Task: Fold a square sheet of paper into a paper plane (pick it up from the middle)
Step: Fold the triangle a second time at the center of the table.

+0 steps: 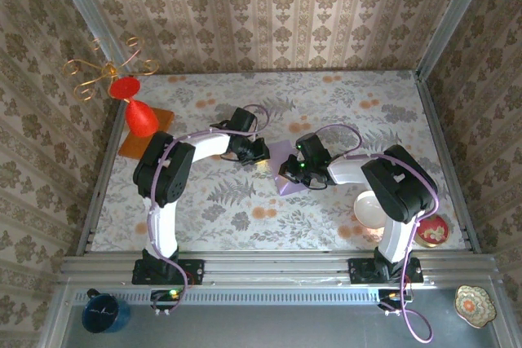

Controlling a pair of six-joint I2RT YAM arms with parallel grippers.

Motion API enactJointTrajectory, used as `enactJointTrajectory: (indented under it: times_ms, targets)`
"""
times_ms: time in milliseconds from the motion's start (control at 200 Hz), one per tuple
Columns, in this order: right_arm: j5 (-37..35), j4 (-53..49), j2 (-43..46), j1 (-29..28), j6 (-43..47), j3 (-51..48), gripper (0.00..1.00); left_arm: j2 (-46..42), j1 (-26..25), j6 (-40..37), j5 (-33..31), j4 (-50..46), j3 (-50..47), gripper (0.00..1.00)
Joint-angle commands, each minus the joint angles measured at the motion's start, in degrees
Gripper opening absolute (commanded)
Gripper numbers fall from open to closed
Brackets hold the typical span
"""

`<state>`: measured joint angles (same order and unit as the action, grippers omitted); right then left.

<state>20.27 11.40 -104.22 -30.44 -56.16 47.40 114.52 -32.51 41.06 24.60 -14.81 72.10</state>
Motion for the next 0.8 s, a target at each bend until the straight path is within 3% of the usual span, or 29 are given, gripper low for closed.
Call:
enactJointTrajectory:
  times_ms: [0,230,520,615,795]
  targets:
    - [0.21,-2.59,-1.77,-0.33,-0.42,-0.73,0.19,-4.78,0.91,-0.41,-2.24,-1.71,1.02,0.2]
    - [0.84,-3.05,-1.25,-0.24,-0.68,-0.29,0.36,-9.57,1.31,1.86,-3.33,0.75,-3.7,0.31]
    - [1.11,-2.53,-1.24,0.11,-1.14,-0.88,0.36,-12.74,0.84,4.2,-1.63,4.32,-8.81,0.36]
    - [1.01,-2.82,-1.14,0.28,-1.27,-1.14,0.32,-12.67,-0.21,4.46,-1.24,4.52,-9.12,0.32]
    - [0.44,-3.94,-1.25,0.46,-1.41,-1.43,0.19,-11.48,-2.66,4.91,-1.18,4.97,-8.99,0.13]
